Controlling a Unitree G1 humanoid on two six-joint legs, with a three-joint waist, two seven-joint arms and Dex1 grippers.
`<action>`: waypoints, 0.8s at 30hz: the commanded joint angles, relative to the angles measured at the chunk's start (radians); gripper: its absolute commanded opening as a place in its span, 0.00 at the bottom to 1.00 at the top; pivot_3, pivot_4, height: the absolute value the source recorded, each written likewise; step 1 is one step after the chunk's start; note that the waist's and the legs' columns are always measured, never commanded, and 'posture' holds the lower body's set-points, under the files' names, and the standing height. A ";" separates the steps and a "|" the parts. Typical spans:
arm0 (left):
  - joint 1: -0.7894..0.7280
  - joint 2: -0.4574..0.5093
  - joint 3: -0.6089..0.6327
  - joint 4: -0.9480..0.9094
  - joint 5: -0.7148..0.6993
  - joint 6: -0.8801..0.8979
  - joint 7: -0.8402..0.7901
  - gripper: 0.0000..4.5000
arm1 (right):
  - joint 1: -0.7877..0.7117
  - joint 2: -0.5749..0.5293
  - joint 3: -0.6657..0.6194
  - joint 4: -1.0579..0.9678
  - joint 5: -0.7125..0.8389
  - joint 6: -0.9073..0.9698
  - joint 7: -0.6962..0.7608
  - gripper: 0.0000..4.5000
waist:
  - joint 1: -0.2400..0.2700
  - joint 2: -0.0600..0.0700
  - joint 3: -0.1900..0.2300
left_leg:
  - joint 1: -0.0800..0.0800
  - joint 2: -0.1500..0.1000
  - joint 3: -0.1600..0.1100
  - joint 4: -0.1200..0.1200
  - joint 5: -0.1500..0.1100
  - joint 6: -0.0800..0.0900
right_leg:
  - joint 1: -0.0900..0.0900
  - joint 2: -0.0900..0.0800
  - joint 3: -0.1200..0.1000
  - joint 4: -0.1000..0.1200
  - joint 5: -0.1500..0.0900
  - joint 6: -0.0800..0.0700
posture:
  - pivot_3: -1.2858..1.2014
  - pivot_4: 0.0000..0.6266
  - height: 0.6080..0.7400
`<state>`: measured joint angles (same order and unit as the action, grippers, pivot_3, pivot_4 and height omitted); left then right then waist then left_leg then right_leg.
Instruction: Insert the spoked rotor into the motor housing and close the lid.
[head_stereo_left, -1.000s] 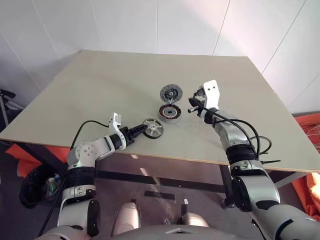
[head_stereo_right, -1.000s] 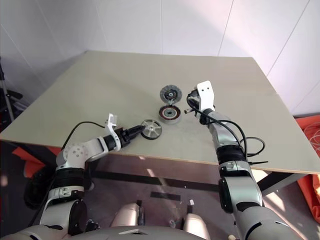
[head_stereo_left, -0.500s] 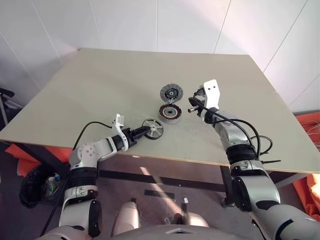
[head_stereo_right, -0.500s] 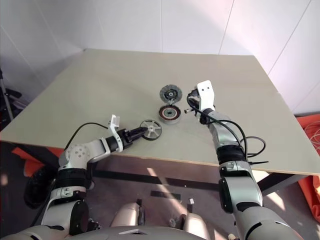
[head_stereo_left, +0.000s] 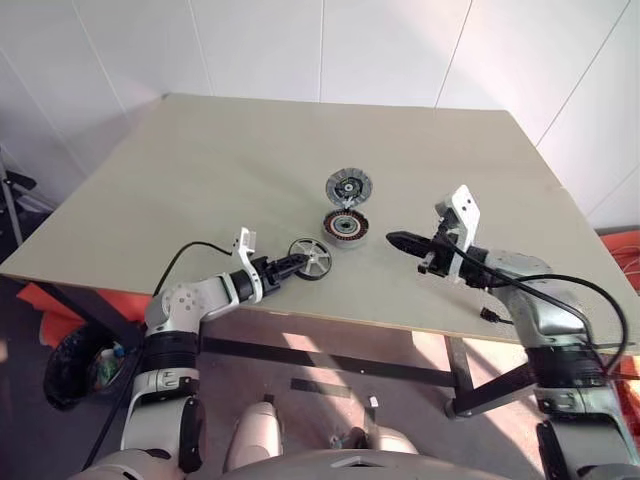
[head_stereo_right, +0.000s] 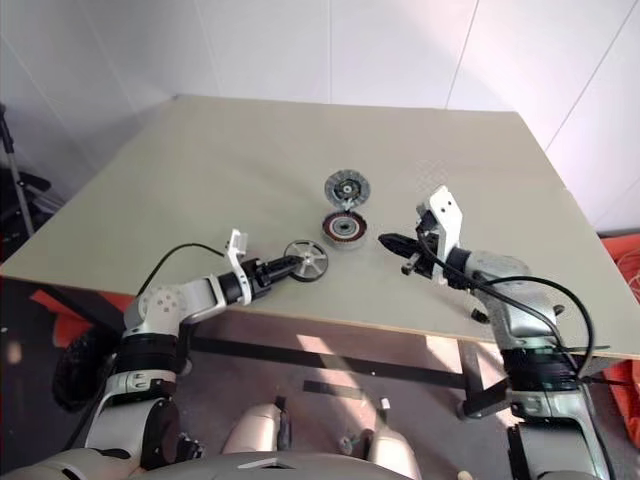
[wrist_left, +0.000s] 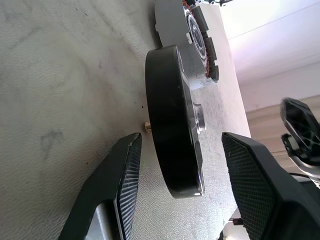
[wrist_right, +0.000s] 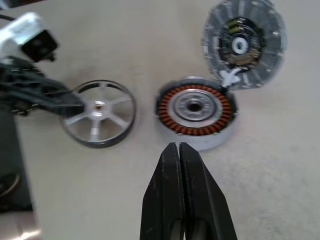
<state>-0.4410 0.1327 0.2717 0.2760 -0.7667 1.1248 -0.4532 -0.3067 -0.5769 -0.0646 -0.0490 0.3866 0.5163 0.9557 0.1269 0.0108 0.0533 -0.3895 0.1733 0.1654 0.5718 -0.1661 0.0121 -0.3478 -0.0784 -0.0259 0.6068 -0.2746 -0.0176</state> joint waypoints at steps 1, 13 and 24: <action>-0.023 -0.003 -0.010 0.024 -0.002 0.008 -0.012 0.60 | 0.010 -0.027 -0.009 -0.056 0.040 0.017 0.028 0.00 | -0.001 0.000 0.000 | 0.002 0.000 0.000 0.000 0.000 0.000 | 0.001 0.000 0.000 0.000 0.000 0.000 | 0.52 0.00 1.00; -0.043 -0.009 0.003 0.064 0.005 -0.024 -0.011 0.13 | -0.013 0.032 0.043 -0.084 0.026 0.036 -0.051 0.00 | -0.002 0.000 0.000 | 0.005 0.000 0.001 -0.001 0.000 -0.001 | 0.004 0.000 0.001 0.000 0.000 0.000 | 0.52 0.00 1.00; -0.097 -0.058 0.175 0.057 -0.158 -0.056 -0.021 0.13 | -0.019 0.035 0.043 -0.007 0.005 0.002 -0.053 0.00 | -0.002 -0.001 0.001 | 0.002 0.000 0.001 -0.001 0.000 -0.001 | 0.001 0.000 0.001 0.000 0.000 0.000 | 0.52 0.00 1.00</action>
<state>-0.4940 0.0801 0.4072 0.3486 -0.8633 1.0873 -0.4737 -0.3006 -0.5403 -0.0150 -0.0598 0.3909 0.5436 0.9007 0.1245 0.0097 0.0546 -0.3883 0.1734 0.1664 0.5709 -0.1657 0.0113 -0.3477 -0.0785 -0.0252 0.6068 -0.2746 -0.0179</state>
